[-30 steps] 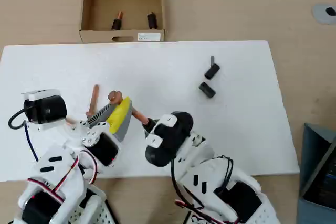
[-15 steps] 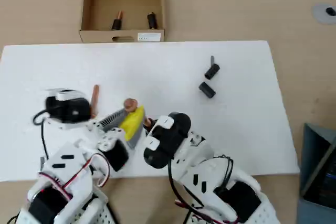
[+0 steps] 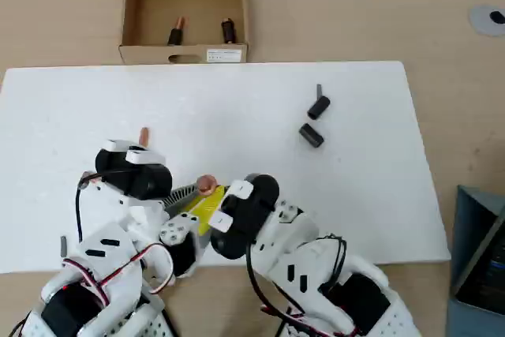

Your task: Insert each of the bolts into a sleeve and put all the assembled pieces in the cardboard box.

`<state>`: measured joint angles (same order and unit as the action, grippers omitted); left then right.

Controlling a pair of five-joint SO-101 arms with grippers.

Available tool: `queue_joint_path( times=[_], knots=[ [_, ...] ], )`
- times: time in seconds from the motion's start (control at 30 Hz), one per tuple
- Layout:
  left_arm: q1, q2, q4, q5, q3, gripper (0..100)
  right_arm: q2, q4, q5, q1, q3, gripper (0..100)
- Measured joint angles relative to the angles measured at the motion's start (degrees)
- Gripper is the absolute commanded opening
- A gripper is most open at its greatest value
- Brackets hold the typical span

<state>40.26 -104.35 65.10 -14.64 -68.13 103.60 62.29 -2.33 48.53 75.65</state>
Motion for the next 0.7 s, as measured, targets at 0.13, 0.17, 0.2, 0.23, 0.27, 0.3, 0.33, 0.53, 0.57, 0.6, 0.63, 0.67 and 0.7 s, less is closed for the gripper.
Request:
queue_joint_path(
  times=[0.13,0.17,0.2,0.23,0.27,0.3,0.33,0.53,0.57,0.6,0.63,0.67,0.7],
  knots=[
    [0.53,0.44,2.02,-0.44,-0.44,17,0.0,0.0,0.09,-0.44,-0.09,0.9],
    [0.53,0.0,2.81,-0.44,-0.53,17,0.0,-0.09,0.09,-0.44,0.0,0.9],
    [0.62,0.0,2.64,-0.18,-0.44,17,0.0,0.0,0.09,-0.18,0.0,0.9],
    [0.62,0.0,2.99,-0.35,-0.26,17,0.0,-0.09,0.09,-0.09,-0.09,0.9],
    [0.62,0.0,3.08,-0.35,-0.26,17,0.0,-0.09,0.09,-0.09,-0.09,0.9],
    [0.62,0.0,3.25,-0.35,-0.26,17,0.0,0.0,0.09,-0.09,0.0,0.9],
    [0.62,0.0,3.25,-0.35,0.26,17,0.0,0.0,0.09,-0.09,-0.09,0.9],
    [0.88,0.44,3.78,-0.35,4.04,17,0.0,-0.18,0.26,-0.35,-0.18,0.9],
    [0.88,0.44,3.96,-0.35,4.92,17,0.0,-0.18,0.26,-0.35,-0.18,0.9],
    [0.7,0.44,4.48,-0.35,5.89,17,0.0,-0.26,0.26,-0.35,-0.18,0.9],
    [-0.09,0.35,4.92,-0.35,6.77,17,0.0,-0.35,0.18,-0.35,-0.18,0.9],
    [-1.14,0.09,5.36,0.0,7.65,17,0.0,-0.35,0.18,-0.35,-0.18,0.9],
    [-2.2,0.09,5.89,0.7,8.53,17,0.0,-0.26,0.09,-0.35,-0.09,0.9]
  ],
)
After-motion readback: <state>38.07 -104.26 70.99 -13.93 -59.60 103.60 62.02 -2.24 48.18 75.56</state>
